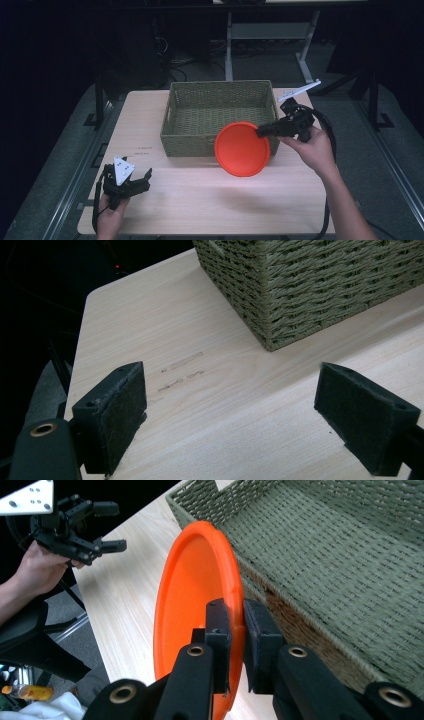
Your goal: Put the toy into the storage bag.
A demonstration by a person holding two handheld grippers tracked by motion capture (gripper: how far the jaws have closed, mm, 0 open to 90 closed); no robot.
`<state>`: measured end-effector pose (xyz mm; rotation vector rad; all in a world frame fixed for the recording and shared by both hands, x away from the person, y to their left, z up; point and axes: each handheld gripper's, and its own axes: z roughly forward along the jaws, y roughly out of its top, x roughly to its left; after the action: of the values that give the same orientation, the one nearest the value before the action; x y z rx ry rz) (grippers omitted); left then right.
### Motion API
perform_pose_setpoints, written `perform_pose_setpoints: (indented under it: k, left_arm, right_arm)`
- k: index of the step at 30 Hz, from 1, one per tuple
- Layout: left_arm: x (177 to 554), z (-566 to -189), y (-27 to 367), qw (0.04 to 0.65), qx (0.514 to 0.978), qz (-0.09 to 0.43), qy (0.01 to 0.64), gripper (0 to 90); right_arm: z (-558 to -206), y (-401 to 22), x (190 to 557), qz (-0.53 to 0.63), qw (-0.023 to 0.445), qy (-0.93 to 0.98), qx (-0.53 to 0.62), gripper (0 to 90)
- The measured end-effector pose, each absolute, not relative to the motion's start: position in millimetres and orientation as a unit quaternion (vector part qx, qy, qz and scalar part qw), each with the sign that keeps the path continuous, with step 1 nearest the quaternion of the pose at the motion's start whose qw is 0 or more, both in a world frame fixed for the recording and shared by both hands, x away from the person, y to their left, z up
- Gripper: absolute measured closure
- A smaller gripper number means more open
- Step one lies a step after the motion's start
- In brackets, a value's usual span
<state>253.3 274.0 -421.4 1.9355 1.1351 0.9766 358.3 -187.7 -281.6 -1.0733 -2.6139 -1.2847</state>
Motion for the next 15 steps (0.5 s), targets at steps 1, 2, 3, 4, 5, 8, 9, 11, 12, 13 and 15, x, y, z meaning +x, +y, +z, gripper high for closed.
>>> perform_pose_setpoints:
  k: [1,2,3,4,5,8,9,11,12,13,15]
  left_arm:
    - [253,-421,274,0.34,0.744,0.375,0.437,12.9]
    - [254,-421,274,0.34,0.744,0.375,0.436,12.9]
    - [254,-421,274,0.34,0.744,0.374,0.437,12.9]
    - [253,-421,274,0.337,0.746,0.374,0.436,12.9]
    - [253,-421,274,0.337,0.746,0.374,0.436,12.9]
    - [253,-421,274,0.337,0.746,0.375,0.434,12.9]
    - [254,-421,274,0.338,0.745,0.375,0.436,12.9]
    - [254,-421,275,0.34,0.744,0.374,0.437,12.9]
    - [254,-421,275,0.34,0.744,0.374,0.437,12.9]
    - [254,-421,275,0.34,0.743,0.374,0.438,12.9]
    - [253,-421,274,0.339,0.744,0.374,0.437,12.9]
  right_arm:
    - [-281,-188,359,-0.415,0.018,-0.841,-0.346,81.8]
    - [-279,-187,361,-0.417,0.02,-0.84,-0.346,81.8]
    - [-278,-187,362,-0.418,0.021,-0.84,-0.346,81.8]
    - [-277,-186,364,-0.417,0.023,-0.84,-0.347,81.8]
    - [-277,-186,364,-0.417,0.023,-0.84,-0.347,81.8]
    - [-273,-184,369,-0.412,0.019,-0.841,-0.35,81.8]
    - [-273,-184,369,-0.412,0.019,-0.841,-0.35,81.8]
    - [-271,-184,372,-0.415,0.02,-0.84,-0.35,81.8]
    - [-271,-184,374,-0.414,0.022,-0.839,-0.352,81.8]
    - [-269,-183,377,-0.413,0.021,-0.839,-0.354,81.8]
    - [-269,-183,378,-0.412,0.02,-0.839,-0.355,81.7]
